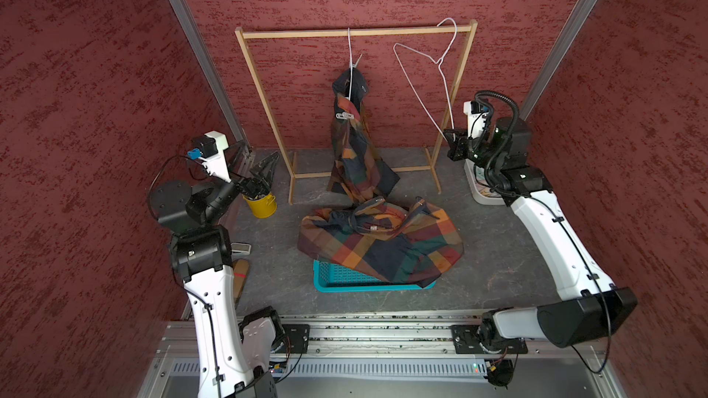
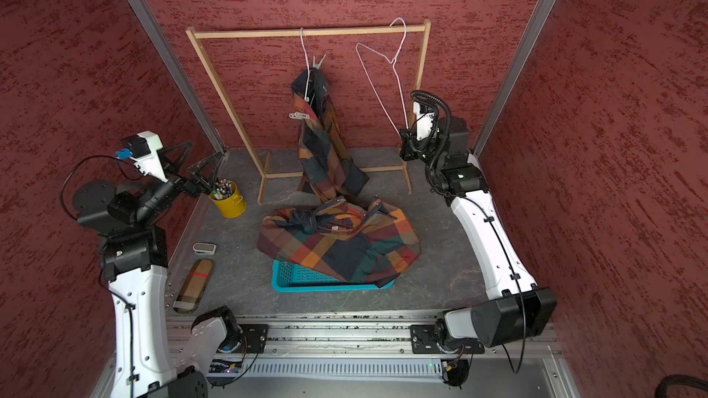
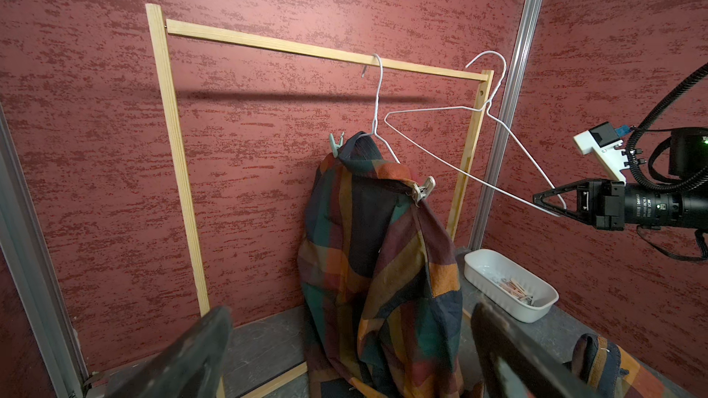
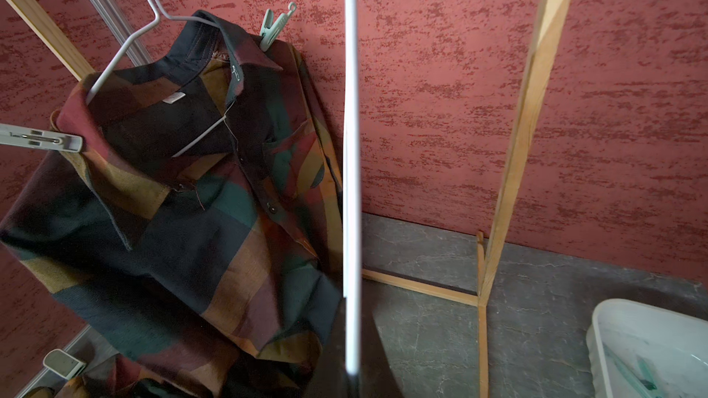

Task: Remove the clothespins securing long-sleeve shirts to the hanger
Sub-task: Place the hanger on the clothesline.

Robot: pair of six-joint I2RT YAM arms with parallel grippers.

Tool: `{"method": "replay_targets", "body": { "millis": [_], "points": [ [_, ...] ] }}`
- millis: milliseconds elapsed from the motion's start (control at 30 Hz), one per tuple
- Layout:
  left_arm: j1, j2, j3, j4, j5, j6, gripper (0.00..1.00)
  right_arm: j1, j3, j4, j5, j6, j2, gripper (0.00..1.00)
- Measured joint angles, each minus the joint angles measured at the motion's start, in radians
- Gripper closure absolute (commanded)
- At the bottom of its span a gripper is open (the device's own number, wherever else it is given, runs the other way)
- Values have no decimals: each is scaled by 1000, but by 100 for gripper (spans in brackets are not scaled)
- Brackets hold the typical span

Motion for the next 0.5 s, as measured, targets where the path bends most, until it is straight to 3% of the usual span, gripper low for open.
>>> {"method": "replay_targets", "body": {
  "millis": [500],
  "points": [
    [-11,9,-15,-20,6,13,1,-16,-33,25,-43,2,15,100]
  ]
}}
